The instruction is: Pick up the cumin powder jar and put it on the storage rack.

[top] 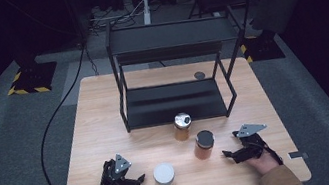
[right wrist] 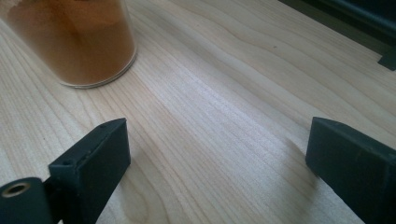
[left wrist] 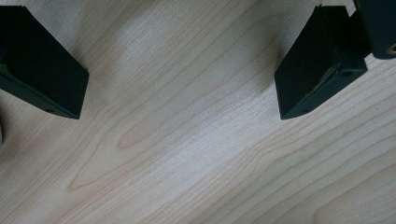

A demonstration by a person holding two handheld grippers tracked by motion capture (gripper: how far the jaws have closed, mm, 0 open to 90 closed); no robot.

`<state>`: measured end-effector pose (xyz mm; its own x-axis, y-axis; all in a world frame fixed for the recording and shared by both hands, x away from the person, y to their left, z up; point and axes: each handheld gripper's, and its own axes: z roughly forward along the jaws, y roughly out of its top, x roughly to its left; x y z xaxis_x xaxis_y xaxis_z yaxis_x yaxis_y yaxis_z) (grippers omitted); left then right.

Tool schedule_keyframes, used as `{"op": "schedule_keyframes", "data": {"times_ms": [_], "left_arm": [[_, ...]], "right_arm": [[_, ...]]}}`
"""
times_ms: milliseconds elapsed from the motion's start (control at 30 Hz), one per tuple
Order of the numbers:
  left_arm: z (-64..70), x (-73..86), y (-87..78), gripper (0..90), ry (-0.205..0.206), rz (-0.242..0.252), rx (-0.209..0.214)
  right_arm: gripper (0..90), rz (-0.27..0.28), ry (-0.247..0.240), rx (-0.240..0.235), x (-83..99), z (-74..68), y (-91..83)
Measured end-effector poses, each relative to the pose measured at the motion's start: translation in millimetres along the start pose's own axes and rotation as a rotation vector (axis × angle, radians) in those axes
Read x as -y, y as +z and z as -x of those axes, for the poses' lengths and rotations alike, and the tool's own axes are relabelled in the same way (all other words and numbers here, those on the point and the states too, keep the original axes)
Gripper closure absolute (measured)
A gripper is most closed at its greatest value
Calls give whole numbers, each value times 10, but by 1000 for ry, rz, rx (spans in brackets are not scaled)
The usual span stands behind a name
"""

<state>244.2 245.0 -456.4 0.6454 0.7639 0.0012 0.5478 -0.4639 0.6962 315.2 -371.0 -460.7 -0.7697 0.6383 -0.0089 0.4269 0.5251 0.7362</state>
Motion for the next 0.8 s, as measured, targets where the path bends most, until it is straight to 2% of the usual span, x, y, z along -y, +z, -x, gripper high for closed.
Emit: {"op": "schedule_keyframes", "data": {"times_ms": [267, 300, 367, 533, 800], "left_arm": [[-3, -14, 5, 26, -12, -2, 3], [-29, -31, -13, 38, -15, -5, 21], [-31, -39, -25, 53, -15, -4, 25], [11, -99, -152, 55, -15, 21, 12], [26, -171, -315, 64, -21, 51, 17]], "right_arm": [[62, 0, -1, 0, 1, -1, -2], [62, 0, -1, 0, 1, 0, -2], [62, 0, -1, -1, 1, 0, -2], [62, 0, -1, -1, 1, 2, -1], [62, 0, -2, -2, 2, 2, -3]]}}
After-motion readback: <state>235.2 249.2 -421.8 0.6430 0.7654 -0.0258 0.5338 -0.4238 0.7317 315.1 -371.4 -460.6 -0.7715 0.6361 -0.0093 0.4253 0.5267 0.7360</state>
